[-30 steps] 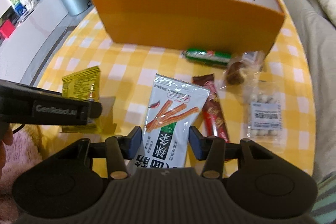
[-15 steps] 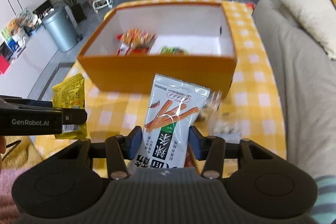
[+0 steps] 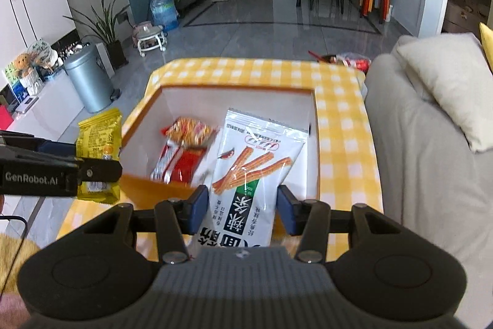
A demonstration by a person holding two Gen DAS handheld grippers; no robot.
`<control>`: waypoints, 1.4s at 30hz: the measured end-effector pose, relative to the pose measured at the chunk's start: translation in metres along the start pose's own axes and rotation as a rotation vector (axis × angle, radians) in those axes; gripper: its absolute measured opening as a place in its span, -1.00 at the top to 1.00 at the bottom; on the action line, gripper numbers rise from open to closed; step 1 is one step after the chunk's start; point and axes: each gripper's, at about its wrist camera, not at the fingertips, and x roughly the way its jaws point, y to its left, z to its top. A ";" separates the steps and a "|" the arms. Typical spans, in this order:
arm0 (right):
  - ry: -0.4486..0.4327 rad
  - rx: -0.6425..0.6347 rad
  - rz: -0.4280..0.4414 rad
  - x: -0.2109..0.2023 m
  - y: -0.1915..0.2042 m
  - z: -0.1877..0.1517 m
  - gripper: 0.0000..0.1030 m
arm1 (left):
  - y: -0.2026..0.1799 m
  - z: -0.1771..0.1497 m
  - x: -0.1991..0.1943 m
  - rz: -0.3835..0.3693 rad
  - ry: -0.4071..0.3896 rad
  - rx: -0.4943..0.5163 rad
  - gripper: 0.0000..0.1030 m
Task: Organize snacks
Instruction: 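Carry both held packets up and lower them into the orange box, then open both grippers to release the packets inside the box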
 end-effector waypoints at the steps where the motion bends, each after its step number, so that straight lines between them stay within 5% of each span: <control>1: -0.007 0.001 0.008 0.002 -0.002 0.008 0.10 | 0.001 0.007 0.003 -0.016 0.005 -0.002 -0.29; 13: 0.059 0.011 0.079 0.070 -0.020 0.071 0.10 | 0.007 0.043 0.068 -0.068 0.115 0.030 -0.21; 26: 0.303 -0.159 0.024 0.180 -0.012 0.068 0.10 | 0.010 0.051 0.157 -0.026 0.294 0.177 -0.21; 42: 0.479 -0.218 -0.021 0.231 -0.013 0.054 0.09 | 0.010 0.050 0.203 0.001 0.412 0.244 -0.21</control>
